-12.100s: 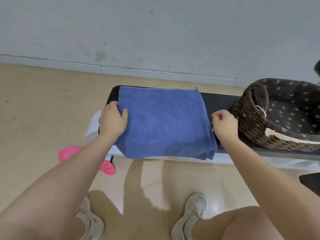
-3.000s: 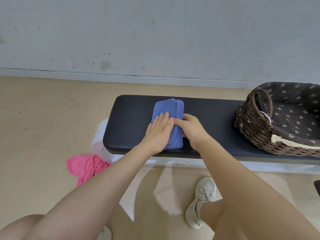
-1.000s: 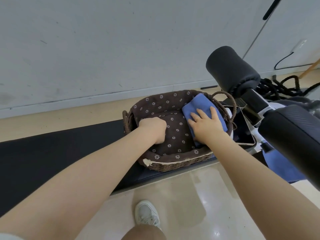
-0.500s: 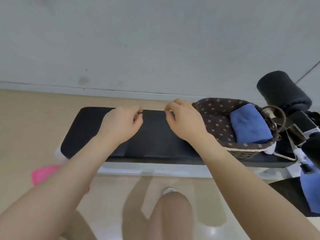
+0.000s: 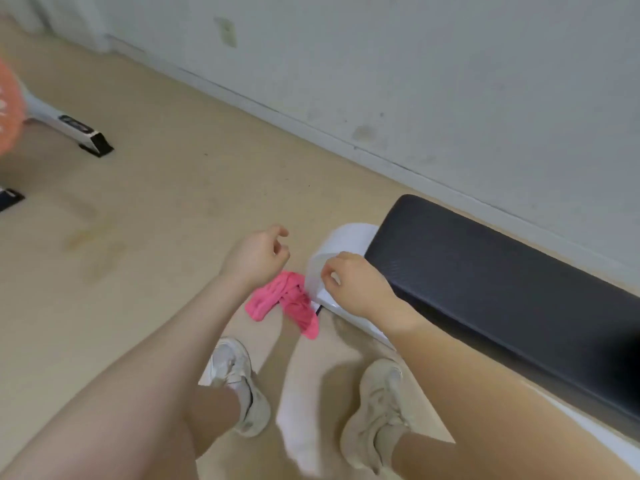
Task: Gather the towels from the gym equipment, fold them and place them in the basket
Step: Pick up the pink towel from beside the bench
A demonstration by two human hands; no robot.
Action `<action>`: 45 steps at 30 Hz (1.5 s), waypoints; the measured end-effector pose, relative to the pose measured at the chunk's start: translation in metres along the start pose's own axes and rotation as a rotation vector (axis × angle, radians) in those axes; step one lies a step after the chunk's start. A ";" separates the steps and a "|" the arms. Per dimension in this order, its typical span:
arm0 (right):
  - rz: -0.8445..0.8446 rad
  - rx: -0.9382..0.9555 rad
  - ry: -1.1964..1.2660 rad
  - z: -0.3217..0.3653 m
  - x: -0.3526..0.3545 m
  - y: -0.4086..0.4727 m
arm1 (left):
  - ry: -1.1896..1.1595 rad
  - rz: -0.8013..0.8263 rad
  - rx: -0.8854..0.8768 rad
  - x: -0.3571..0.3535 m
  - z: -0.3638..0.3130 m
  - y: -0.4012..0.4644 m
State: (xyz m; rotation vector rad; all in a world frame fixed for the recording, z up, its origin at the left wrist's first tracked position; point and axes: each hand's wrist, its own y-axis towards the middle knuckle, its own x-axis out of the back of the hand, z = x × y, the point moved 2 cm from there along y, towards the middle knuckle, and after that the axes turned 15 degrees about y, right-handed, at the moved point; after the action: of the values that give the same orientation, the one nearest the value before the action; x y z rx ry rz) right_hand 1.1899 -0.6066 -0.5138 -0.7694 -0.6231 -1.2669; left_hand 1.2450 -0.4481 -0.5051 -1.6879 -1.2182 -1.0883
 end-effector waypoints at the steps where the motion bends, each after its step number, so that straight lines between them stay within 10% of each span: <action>1: 0.035 -0.037 0.017 -0.004 -0.019 0.017 | -0.044 0.001 0.031 -0.006 0.017 0.010; 13: 0.449 -0.385 0.014 -0.095 -0.201 0.202 | -0.061 0.376 0.127 -0.125 0.179 0.133; 28: 0.416 -0.270 -0.606 -0.181 -0.298 0.274 | -0.104 0.443 0.179 -0.232 0.245 0.185; 45: 0.091 -0.267 0.522 -0.003 -0.060 0.125 | -0.105 0.265 -0.303 -0.047 0.059 0.085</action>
State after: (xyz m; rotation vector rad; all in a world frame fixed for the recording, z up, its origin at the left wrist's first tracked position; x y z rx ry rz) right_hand 1.3000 -0.5584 -0.5830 -0.6361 0.0037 -1.4107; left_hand 1.3305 -0.4284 -0.5776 -2.0925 -0.8903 -1.0695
